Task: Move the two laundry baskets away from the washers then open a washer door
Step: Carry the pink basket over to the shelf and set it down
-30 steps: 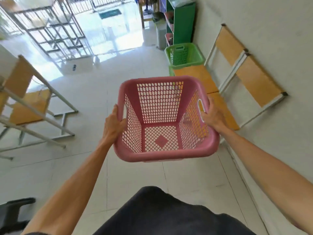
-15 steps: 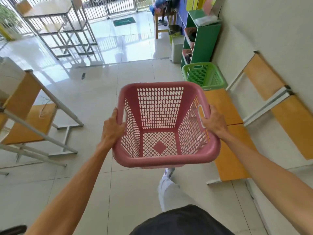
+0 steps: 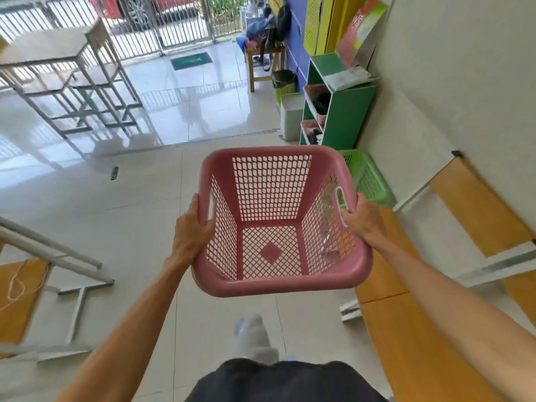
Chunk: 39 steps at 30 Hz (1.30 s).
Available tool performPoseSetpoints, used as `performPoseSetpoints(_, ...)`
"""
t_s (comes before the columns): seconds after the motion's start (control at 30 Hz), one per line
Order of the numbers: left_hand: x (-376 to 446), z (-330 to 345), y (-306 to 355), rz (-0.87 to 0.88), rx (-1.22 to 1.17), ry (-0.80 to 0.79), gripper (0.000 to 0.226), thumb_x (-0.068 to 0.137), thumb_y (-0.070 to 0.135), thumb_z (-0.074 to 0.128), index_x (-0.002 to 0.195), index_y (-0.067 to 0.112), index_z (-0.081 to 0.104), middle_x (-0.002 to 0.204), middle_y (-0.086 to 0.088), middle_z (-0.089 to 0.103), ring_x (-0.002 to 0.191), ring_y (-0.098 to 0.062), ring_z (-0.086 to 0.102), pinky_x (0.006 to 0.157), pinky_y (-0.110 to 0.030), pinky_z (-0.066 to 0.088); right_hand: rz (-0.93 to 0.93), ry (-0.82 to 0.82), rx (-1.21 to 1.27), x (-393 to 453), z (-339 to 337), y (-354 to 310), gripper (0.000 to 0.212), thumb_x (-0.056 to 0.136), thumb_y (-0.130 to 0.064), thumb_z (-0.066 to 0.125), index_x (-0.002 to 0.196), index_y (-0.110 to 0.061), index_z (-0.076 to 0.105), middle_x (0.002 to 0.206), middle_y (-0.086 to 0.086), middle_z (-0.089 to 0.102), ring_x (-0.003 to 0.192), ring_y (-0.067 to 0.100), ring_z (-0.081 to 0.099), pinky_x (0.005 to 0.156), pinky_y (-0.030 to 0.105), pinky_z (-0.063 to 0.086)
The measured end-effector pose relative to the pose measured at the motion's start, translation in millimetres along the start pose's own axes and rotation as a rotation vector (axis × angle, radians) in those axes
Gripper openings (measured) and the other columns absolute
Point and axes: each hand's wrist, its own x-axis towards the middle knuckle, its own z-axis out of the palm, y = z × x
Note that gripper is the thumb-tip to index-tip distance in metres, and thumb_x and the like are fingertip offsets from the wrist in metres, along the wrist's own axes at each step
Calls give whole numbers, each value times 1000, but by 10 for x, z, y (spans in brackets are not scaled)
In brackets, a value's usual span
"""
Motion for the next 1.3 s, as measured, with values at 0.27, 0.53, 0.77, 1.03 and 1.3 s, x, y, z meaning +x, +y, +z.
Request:
performPoseSetpoints(0.27,2384,772,209,184,-69,-109,47,93,33,62,136,25,43,92,12,65,58,5,66,50,-10,53,184,178,-27,1691,106,-71,36,90,-21,64,116,1,58,75,7,59,46,8,41,42,15,24)
performPoseSetpoints(0.53,4702,1523,818,412,40,-331,65,89,37,60,146,27,29,106,-7,71,74,-18,65,66,-34,58,478,383,75,2637,138,-106,39,93,-24,64,123,-1,55,86,9,64,58,23,56,52,22,42)
performPoseSetpoints(0.77,5653,2655,1716,655,43,-529,73,92,27,63,154,15,28,114,-18,68,93,-34,66,75,-38,51,761,601,119,2975,136,311,35,88,-24,64,118,-7,56,78,0,62,55,19,53,43,20,34)
performPoseSetpoints(1.03,6255,3916,2519,848,69,-703,75,91,18,59,155,11,22,110,-18,66,91,-35,63,72,-42,47,994,725,165,3471,88,788,29,90,-23,62,115,-10,53,73,-4,54,56,24,55,42,23,33)
performPoseSetpoints(1.3,6679,4770,2791,919,319,-907,76,96,28,48,157,14,6,125,-23,55,94,-42,61,73,-55,53,1207,724,235,3883,393,900,29,96,-26,58,121,-13,52,79,1,63,54,23,64,44,37,53)
